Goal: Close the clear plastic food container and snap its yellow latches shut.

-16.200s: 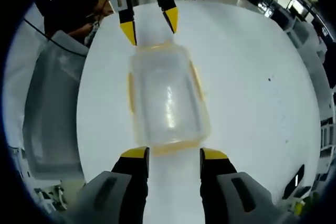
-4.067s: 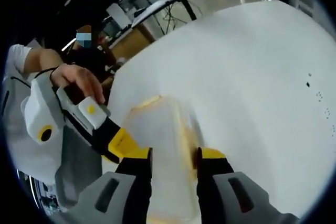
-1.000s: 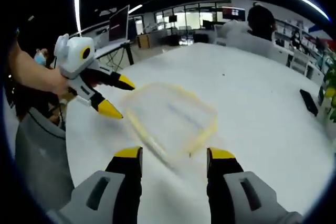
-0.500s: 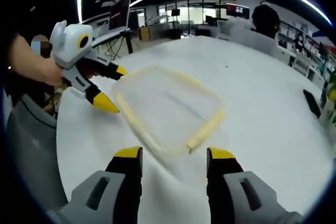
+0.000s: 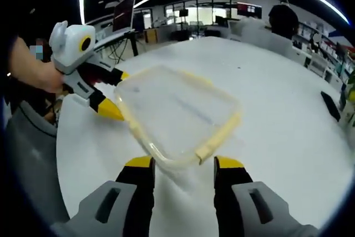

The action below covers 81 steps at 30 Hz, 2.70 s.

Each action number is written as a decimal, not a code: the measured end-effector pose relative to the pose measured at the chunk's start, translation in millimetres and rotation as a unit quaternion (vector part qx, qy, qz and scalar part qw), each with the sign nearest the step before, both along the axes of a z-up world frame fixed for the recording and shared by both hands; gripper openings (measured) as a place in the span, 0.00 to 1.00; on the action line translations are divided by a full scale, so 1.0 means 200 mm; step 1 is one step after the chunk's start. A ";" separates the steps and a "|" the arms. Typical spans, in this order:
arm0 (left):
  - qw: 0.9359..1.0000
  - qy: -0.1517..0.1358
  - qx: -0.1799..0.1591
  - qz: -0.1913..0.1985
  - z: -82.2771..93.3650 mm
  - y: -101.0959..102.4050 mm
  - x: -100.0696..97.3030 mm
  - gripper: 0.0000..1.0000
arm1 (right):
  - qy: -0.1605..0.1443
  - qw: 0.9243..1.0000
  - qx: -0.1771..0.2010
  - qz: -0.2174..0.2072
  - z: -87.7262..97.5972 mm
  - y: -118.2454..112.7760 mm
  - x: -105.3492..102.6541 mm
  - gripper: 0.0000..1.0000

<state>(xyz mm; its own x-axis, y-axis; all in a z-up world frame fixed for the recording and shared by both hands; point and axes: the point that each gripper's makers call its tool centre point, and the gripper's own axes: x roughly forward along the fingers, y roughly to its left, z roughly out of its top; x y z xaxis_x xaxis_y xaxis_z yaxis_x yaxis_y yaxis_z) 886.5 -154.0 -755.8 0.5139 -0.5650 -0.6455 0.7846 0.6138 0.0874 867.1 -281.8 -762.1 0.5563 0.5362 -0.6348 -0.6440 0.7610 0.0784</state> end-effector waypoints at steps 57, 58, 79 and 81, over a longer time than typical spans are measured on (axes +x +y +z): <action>0.997 0.006 -0.025 0.079 0.09 0.26 -0.15 0.38 | -0.009 0.999 0.005 -0.030 0.12 0.12 -0.09 0.43; 0.996 0.005 -0.029 0.083 0.10 0.27 -0.17 0.38 | -0.012 0.999 0.008 -0.035 0.14 0.11 -0.10 0.43; 0.984 -0.026 -0.093 0.148 0.37 0.50 -0.49 0.39 | -0.067 0.991 0.043 -0.106 0.43 0.07 -0.37 0.44; 0.983 -0.026 -0.099 0.155 0.37 0.51 -0.52 0.39 | -0.070 0.991 0.035 -0.111 0.43 0.06 -0.40 0.44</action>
<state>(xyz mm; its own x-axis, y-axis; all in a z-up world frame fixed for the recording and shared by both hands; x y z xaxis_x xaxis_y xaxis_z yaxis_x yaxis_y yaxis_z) 783.5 -51.6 -681.1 0.7110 -0.4870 -0.5072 0.5542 0.8321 -0.0220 787.7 -270.1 -675.4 0.7454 0.4301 -0.5093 -0.4691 0.8812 0.0576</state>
